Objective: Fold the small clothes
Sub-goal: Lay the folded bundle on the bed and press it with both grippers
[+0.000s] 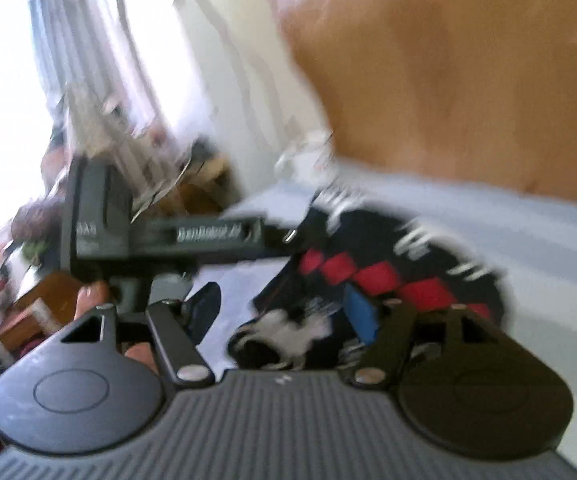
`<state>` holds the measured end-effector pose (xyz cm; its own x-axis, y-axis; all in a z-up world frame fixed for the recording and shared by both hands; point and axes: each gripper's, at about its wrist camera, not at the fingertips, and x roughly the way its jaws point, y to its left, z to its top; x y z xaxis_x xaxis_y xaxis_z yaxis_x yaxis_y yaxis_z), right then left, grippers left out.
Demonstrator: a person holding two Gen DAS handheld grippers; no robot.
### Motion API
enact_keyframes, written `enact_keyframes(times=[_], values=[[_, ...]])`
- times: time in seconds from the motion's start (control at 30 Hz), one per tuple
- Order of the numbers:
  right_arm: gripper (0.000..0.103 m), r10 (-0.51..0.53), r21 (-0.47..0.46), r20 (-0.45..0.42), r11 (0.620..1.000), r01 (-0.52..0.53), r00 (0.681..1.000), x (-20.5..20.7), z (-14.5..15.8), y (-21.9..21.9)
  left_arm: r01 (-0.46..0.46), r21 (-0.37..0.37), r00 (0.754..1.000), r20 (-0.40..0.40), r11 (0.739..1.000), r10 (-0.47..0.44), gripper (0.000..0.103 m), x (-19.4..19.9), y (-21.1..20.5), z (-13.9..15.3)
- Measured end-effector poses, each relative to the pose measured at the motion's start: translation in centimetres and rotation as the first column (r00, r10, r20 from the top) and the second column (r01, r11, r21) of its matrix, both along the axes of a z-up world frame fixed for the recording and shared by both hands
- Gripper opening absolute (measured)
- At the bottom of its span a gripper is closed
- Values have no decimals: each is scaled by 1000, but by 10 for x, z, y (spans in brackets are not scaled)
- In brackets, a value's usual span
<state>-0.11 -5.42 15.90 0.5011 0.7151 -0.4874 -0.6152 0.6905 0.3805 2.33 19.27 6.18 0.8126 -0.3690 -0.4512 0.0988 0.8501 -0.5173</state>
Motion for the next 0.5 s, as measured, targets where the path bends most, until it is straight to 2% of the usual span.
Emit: enact_keyframes(times=[0.03, 0.1, 0.13, 0.17, 0.2, 0.23, 0.27, 0.33, 0.4, 0.47, 0.5], values=[[66, -41, -13, 18, 999, 42, 999, 5, 0, -2, 3, -3, 1000, -6, 1000, -3, 64, 3, -1, 0], [53, -106, -40, 21, 994, 106, 994, 22, 0, -3, 13, 18, 1000, -12, 1000, -13, 64, 12, -8, 0], [50, -124, -53, 11, 991, 124, 992, 34, -4, 0, 18, 32, 1000, -19, 999, -18, 61, 17, -10, 0], [47, -142, -70, -12, 988, 140, 990, 45, -10, 1, 24, 31, 999, -41, 999, -23, 58, 23, -12, -3], [46, -165, -101, -53, 982, 159, 985, 59, -20, 5, 34, 19, 997, -71, 999, -33, 49, 30, -12, -7], [38, -179, -126, -73, 978, 169, 981, 69, -27, 4, 42, 13, 993, -114, 999, -40, 45, 38, -12, -14], [35, -182, -149, -62, 974, 171, 981, 75, -36, 5, 36, 24, 988, -148, 999, -32, 45, 44, -13, -21], [35, -195, -125, -61, 975, 186, 979, 81, -49, 3, 32, 21, 987, -156, 999, -28, 47, 49, -14, -39], [35, -208, -112, -54, 973, 201, 977, 81, -51, 3, 18, -27, 987, -161, 999, -22, 47, 48, -9, -47], [35, -206, -131, -30, 971, 200, 978, 74, -49, 3, 16, -12, 988, -156, 1000, -18, 49, 44, -10, -46], [35, -205, -141, -20, 969, 201, 978, 72, -48, 5, 9, 7, 988, -153, 1000, -8, 55, 42, -12, -45]])
